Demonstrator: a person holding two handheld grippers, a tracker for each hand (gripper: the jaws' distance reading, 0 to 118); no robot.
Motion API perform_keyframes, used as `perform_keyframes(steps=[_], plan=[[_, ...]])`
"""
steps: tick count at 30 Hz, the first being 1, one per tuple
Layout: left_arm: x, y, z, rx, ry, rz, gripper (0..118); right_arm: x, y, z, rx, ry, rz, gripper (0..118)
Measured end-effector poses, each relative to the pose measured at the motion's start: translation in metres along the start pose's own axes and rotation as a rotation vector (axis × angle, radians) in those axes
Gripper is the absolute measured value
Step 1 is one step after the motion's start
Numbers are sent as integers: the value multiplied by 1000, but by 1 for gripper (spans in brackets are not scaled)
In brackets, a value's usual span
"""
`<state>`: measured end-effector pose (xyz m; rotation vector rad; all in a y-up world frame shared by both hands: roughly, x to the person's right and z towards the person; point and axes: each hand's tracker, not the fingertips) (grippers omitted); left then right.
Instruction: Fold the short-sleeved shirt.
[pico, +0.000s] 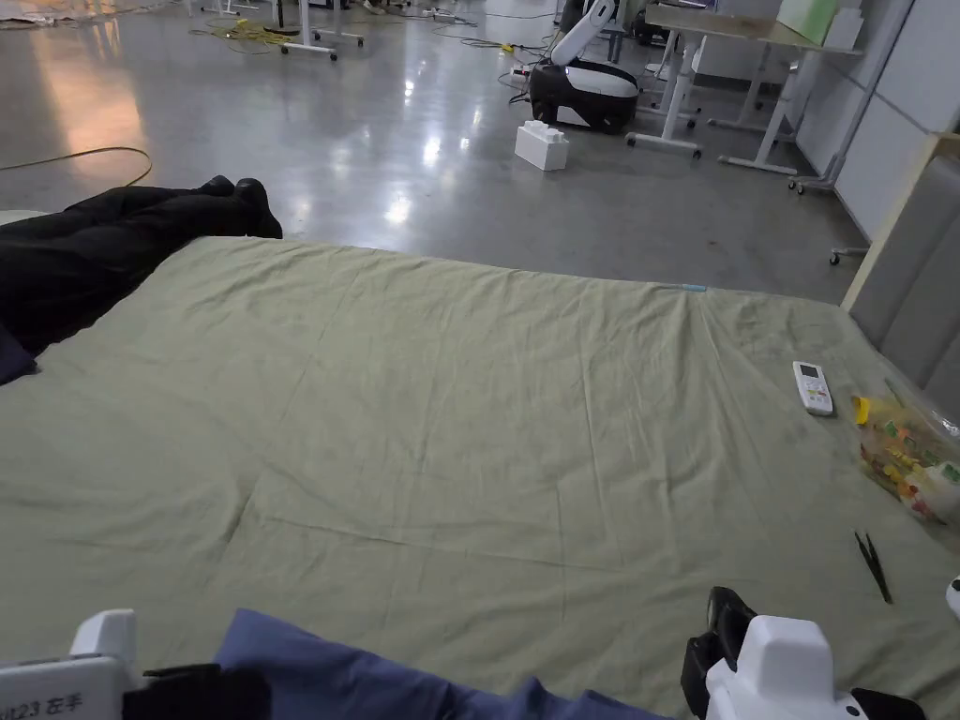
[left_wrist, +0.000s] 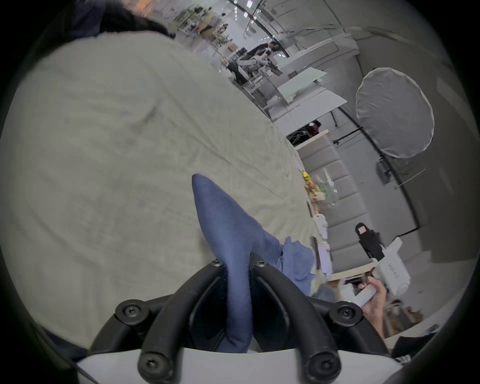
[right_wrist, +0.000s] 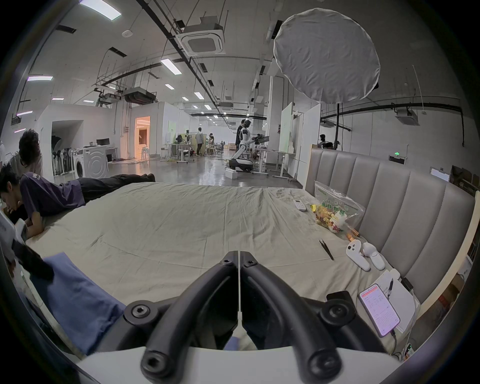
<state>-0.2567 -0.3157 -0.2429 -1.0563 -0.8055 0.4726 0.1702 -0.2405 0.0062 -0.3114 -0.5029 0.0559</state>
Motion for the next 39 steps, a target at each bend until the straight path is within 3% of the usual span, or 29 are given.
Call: perform_keyframes(steps=[9, 15, 21, 24, 34, 36, 38, 39], plan=[[74, 11, 24, 45, 246, -223, 13, -5, -3, -2, -8, 14, -11, 2], [131, -8, 3, 43, 221, -319, 13, -6, -1, 0, -3, 19, -9, 2], [185, -32, -26, 1, 105, -379, 13, -3, -2, 2, -5, 11, -9, 2], [208, -53, -54, -51, 121, -453, 13, -1, -3, 3, -7, 8, -11, 2], [239, -124, -166, -186, 191, -471, 13, 4, -9, 6, -19, -9, -24, 2], [238, -132, -181, -203, 210, -459, 17, 6, -10, 6, -21, -12, -25, 2], [236, -136, -187, -220, 221, -443, 34, 7, -11, 7, -23, -13, -27, 2], [235, -137, -185, -226, 212, -421, 37, 8, -11, 7, -23, -15, -28, 2]])
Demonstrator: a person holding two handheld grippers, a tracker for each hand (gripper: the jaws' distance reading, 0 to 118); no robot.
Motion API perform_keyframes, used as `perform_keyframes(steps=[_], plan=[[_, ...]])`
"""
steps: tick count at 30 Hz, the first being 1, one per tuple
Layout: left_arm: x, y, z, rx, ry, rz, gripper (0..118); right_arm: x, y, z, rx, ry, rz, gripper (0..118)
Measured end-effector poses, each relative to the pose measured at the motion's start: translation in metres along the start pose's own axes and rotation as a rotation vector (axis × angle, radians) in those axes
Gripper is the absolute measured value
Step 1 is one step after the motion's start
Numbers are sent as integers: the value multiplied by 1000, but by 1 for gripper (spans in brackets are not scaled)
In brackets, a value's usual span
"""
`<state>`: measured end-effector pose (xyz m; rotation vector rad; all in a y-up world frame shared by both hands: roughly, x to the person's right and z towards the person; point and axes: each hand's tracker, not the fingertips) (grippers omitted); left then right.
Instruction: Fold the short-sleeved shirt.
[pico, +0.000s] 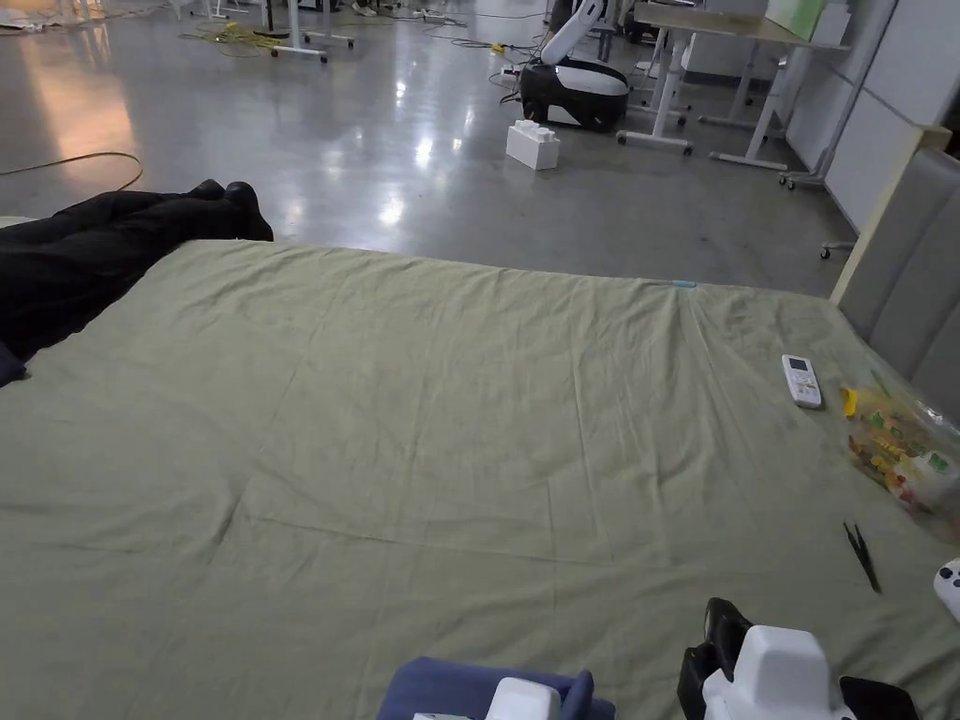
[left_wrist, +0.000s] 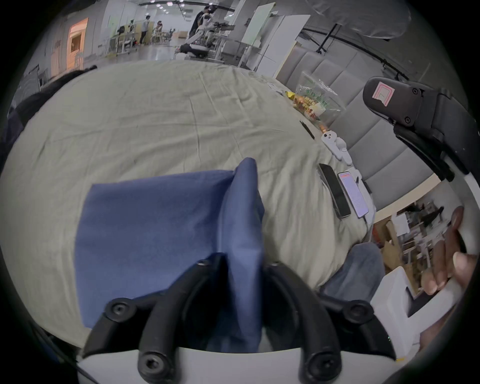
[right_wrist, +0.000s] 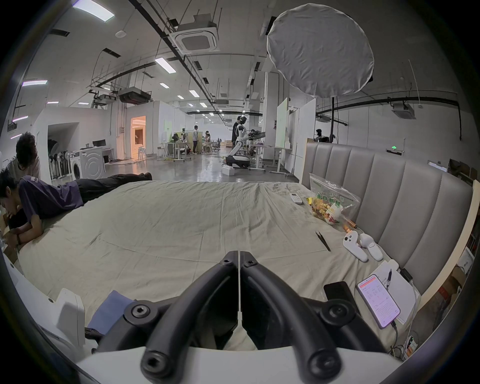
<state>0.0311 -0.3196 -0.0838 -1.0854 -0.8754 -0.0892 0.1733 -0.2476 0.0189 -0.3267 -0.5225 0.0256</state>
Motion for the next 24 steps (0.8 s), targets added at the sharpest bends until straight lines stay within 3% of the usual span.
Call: perform_keyframes(steps=[2, 4, 10, 12, 14, 15, 24], plan=[[-4, 1, 6, -11, -64, 51, 46, 2, 0, 1, 1, 1, -2, 2], [-11, 2, 18, 0, -111, 57, 68, 3, 0, 2, 4, 1, 2, 2], [-41, 14, 56, 83, -199, 147, 68, 8, -1, 2, 2, -5, -12, 2], [-46, 14, 54, 82, -180, 146, 61, 9, -3, 1, -12, -2, -24, 2], [-46, 12, 44, 41, -143, 134, 28, 10, -4, 0, -13, -3, -29, 2], [-45, 10, 38, 31, -137, 131, 19, 10, -5, 0, -17, -3, -31, 2], [-19, 12, -30, -6, -225, 170, 10, 13, -12, -3, -38, -9, -38, 2]])
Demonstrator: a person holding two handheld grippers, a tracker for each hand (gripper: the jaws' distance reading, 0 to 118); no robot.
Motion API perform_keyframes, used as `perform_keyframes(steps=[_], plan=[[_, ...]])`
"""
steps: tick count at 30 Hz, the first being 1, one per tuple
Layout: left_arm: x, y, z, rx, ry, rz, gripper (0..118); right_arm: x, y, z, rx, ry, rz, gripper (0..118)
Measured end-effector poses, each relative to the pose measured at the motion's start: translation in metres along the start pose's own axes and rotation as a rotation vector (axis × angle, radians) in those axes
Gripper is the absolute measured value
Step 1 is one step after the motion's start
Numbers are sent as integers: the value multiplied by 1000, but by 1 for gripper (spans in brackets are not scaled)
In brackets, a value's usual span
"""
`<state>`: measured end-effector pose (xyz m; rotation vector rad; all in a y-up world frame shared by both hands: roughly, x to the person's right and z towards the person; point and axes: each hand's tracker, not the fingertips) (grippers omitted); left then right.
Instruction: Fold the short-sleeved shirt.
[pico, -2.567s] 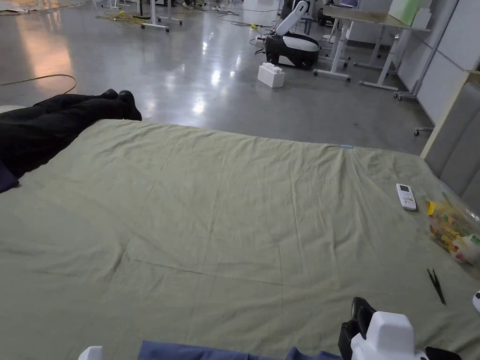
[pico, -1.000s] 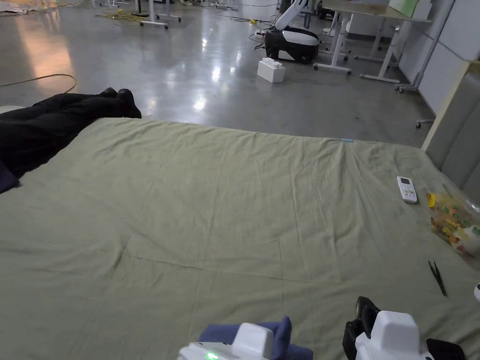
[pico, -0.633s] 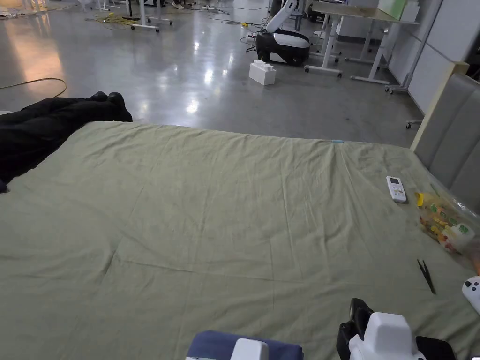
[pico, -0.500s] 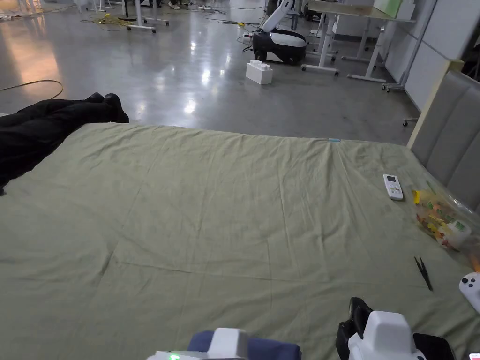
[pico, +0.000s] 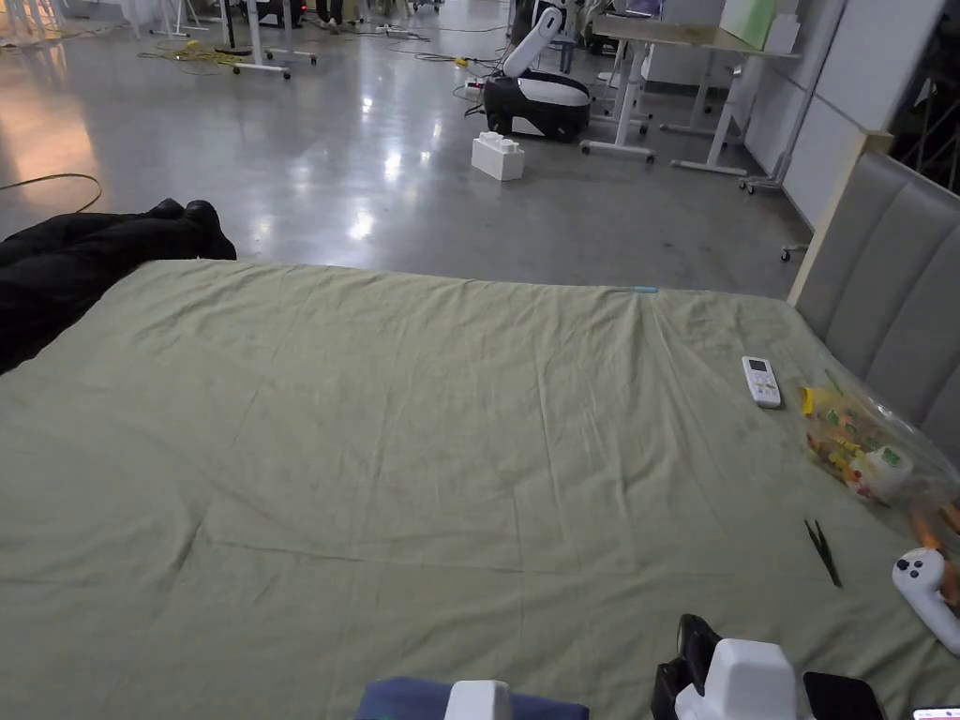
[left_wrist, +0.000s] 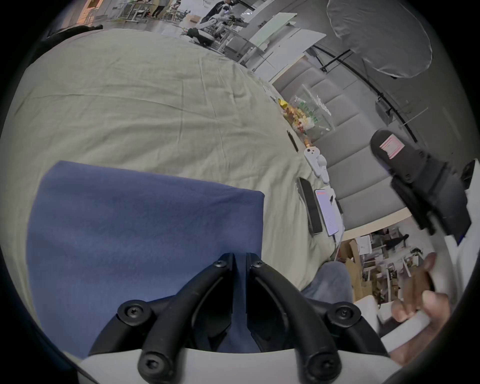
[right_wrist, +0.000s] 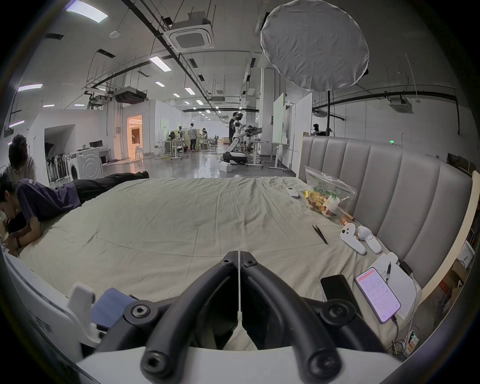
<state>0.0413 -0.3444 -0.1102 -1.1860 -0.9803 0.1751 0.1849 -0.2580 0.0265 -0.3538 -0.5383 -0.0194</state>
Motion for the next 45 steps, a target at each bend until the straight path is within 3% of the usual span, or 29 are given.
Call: perform_keyframes(steps=[10, 16, 22, 34, 39, 45], plan=[[-4, -6, -27, -13, 45, -18, 5, 5, -2, -1, -15, -13, -5, 2], [12, 10, 36, 122, 40, -221, 5, 6, 7, 2, 10, -12, 2, 2], [4, 36, 111, 326, 90, -292, 5, -2, 23, 0, 55, 0, 5, 2], [-22, 57, 193, 835, 647, -417, 5, -24, 61, -4, 220, -12, 25, 2], [-32, 58, 211, 970, 699, -351, 5, -29, 72, -5, 261, -18, 19, 2], [-45, 59, 227, 990, 714, -342, 5, -29, 78, -7, 284, -17, 35, 2]])
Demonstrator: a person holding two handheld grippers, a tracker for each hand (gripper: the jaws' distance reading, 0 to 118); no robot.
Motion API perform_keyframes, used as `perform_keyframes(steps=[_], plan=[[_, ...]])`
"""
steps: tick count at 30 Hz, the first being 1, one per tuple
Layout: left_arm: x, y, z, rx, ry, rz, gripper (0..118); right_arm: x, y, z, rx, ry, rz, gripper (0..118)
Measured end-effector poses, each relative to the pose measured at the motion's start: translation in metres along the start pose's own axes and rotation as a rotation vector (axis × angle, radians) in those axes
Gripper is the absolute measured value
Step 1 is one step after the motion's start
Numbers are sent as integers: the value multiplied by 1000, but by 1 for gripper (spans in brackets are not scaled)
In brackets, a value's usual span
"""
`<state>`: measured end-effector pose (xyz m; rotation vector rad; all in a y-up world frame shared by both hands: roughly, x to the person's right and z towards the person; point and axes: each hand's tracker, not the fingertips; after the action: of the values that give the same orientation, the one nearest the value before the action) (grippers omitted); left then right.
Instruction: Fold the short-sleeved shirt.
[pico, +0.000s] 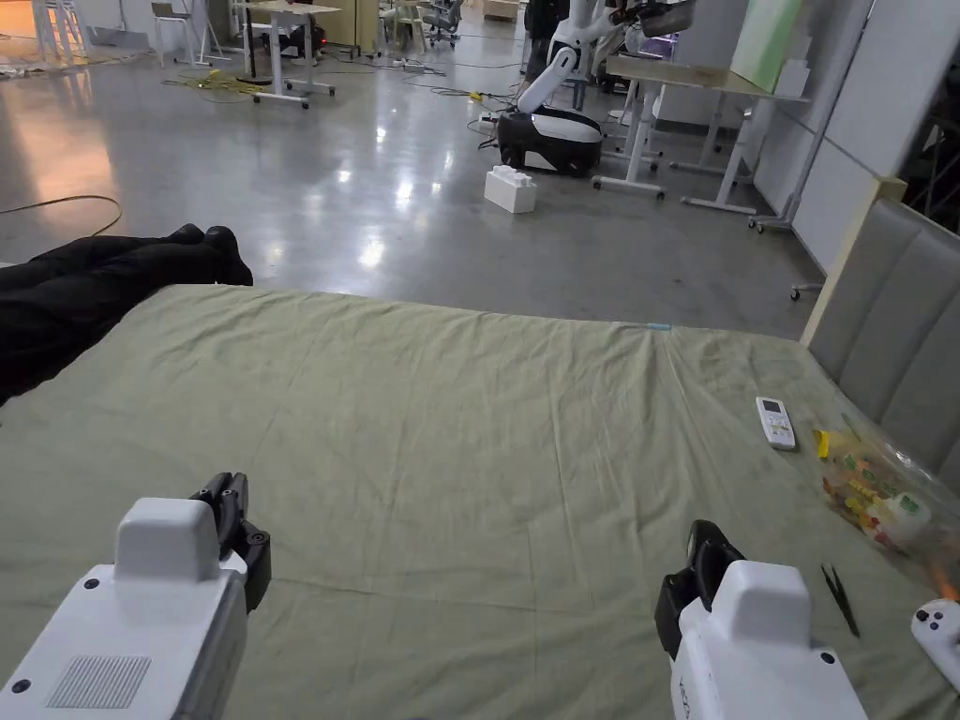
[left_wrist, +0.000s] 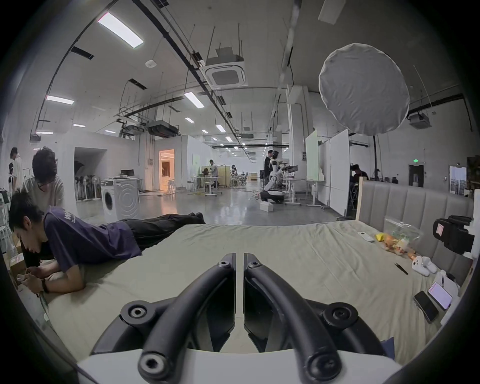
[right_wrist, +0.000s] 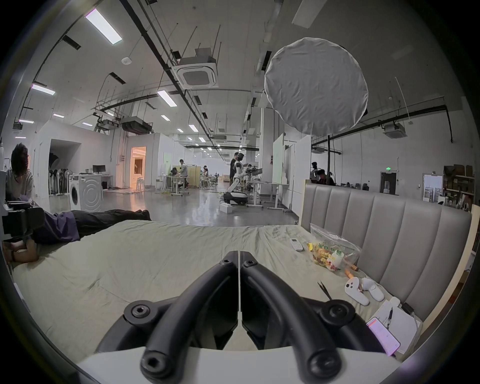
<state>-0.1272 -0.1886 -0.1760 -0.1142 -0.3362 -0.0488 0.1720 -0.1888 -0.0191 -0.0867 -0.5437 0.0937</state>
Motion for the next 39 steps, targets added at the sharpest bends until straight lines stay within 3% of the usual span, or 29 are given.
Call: perform_keyframes(steps=[5, 8, 10, 18, 20, 22, 25, 29, 31, 33, 34, 35, 36, 39], plan=[[-18, -6, 4, -26, 21, -9, 5, 2, 1, 2, -12, 13, 13, 2], [-28, -13, 7, -52, 33, -15, 5, 0, -11, 12, -85, 76, 7, 2], [-33, -18, 8, -62, 41, -16, 5, -8, -26, 20, -186, 120, -7, 2], [-36, -44, 11, -165, 3, 5, 5, -57, -114, 52, -403, 250, 70, 2], [-33, -52, 13, -195, -15, 15, 6, -64, -135, 52, -467, 241, 96, 2], [-29, -59, 15, -233, -44, 23, 6, -63, -153, 47, -502, 232, 68, 2], [-23, -71, 17, -298, -105, 41, 6, -61, -175, 40, -537, 156, 97, 2], [-14, -91, 9, -476, -257, 87, 7, -49, -193, 32, -609, 143, -6, 2], [-11, -101, 1, -572, -342, 151, 23, -49, -193, 34, -587, 141, 30, 2], [-8, -111, -8, -646, -423, 220, 55, -51, -193, 34, -576, 149, 53, 2], [-6, -116, -14, -683, -453, 254, 78, -50, -195, 34, -575, 151, 52, 2], [-3, -122, -18, -713, -478, 285, 91, -49, -197, 35, -573, 154, 54, 2], [0, -129, -25, -747, -524, 323, 100, -49, -199, 35, -570, 156, 55, 2], [6, -148, -43, -846, -599, 402, 103, -46, -200, 36, -563, 164, 49, 2]])
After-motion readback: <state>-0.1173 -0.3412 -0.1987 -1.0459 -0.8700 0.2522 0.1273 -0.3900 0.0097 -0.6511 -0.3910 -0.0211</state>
